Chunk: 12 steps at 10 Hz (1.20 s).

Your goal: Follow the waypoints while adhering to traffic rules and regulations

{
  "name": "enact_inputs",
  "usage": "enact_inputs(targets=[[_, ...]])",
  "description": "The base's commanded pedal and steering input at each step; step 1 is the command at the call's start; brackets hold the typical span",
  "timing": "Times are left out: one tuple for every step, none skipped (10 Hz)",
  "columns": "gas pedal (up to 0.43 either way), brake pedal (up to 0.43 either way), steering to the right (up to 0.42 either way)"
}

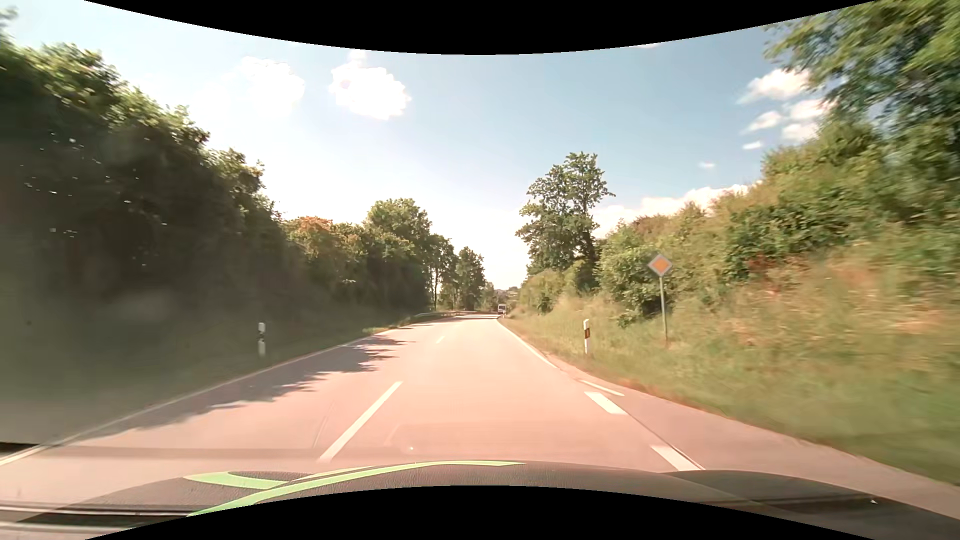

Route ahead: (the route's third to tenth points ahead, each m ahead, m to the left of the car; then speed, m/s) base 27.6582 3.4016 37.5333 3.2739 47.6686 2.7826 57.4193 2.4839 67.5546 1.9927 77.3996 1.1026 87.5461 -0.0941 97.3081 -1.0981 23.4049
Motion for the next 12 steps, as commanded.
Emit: enact_inputs(targets=[[0.0,0.0,-0.001],[0.0,0.0,0.0],[0.0,0.0,0.0],[0.0,0.0,0.0],[0.0,0.0,0.0],[0.0,0.0,0.0],[0.0,0.0,0.001],[0.0,0.0,0.001],[0.0,0.0,0.001],[0.0,0.0,0.001],[0.0,0.0,0.001],[0.0,0.0,0.001]])
